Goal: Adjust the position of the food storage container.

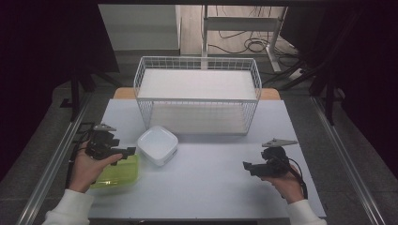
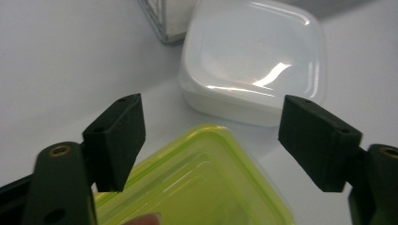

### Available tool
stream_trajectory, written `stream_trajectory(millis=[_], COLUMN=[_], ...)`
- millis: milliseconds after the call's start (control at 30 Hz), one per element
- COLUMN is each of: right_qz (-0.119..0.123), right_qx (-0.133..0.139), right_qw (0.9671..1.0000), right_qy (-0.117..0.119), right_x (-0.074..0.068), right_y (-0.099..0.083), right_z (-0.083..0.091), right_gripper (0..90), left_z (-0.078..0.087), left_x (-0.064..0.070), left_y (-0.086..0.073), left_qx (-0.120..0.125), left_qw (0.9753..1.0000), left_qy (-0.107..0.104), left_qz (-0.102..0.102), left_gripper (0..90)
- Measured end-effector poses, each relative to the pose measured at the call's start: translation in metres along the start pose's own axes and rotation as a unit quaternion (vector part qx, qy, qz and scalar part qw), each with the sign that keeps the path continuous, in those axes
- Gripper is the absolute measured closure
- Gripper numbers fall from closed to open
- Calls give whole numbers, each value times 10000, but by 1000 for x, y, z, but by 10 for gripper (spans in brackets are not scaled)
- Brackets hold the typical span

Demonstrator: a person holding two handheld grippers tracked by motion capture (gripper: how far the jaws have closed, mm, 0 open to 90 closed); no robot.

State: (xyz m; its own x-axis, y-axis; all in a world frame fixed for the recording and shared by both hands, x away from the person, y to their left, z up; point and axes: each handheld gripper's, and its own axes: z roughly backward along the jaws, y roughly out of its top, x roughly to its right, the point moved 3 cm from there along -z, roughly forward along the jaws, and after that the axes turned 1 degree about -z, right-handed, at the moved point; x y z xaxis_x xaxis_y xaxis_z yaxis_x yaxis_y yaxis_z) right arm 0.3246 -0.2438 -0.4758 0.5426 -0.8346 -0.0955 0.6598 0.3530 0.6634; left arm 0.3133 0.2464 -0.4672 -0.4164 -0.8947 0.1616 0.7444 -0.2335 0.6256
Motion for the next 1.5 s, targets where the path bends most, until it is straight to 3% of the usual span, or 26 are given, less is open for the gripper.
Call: stream_trajectory(millis=[267, 433, 533, 733, 800, 867, 933, 1133, 1167, 1200, 1500], right_qz=[82, 165, 61, 103, 83, 75, 80, 120, 120, 120, 67], right_qx=[-134, -165, -117, -146, -86, -83, -113, -117, -117, -145, -155], right_qw=[9998, 9997, 9999, 9998, 9999, 9999, 9998, 9998, 9998, 9997, 9996], right_qy=[92, 9, -50, -107, -108, -111, -134, -135, -135, -145, -233], right_x=[-5, -3, 1, -3, -4, -4, -3, -4, -4, -4, 1], right_y=[1, 0, 0, -4, -3, -3, -4, -3, -3, -5, -8], right_z=[-8, -7, -6, -2, 2, 2, 0, -1, -1, -2, 1], right_gripper=[148, 148, 149, 149, 149, 149, 149, 149, 149, 149, 149], left_z=[-13, -21, -25, -29, -30, -31, -36, -44, -44, -47, -53], left_x=[-8, -16, -20, -26, -28, -28, -30, -31, -31, -30, -24], left_y=[5, 5, 5, 8, 9, 9, 10, 10, 10, 9, 6], left_qx=[-490, -746, -859, -992, -1039, -1104, -1196, -1340, -1340, -1446, -1590], left_qw=[9987, 9972, 9962, 9950, 9945, 9938, 9928, 9908, 9908, 9892, 9863], left_qy=[122, 87, 121, 119, 122, 58, -34, -123, -123, -137, -215], left_qz=[3, -9, -30, 4, -16, -73, -80, -141, -141, -209, -382], left_gripper=[392, 454, 479, 551, 631, 656, 761, 894, 897, 899, 900])
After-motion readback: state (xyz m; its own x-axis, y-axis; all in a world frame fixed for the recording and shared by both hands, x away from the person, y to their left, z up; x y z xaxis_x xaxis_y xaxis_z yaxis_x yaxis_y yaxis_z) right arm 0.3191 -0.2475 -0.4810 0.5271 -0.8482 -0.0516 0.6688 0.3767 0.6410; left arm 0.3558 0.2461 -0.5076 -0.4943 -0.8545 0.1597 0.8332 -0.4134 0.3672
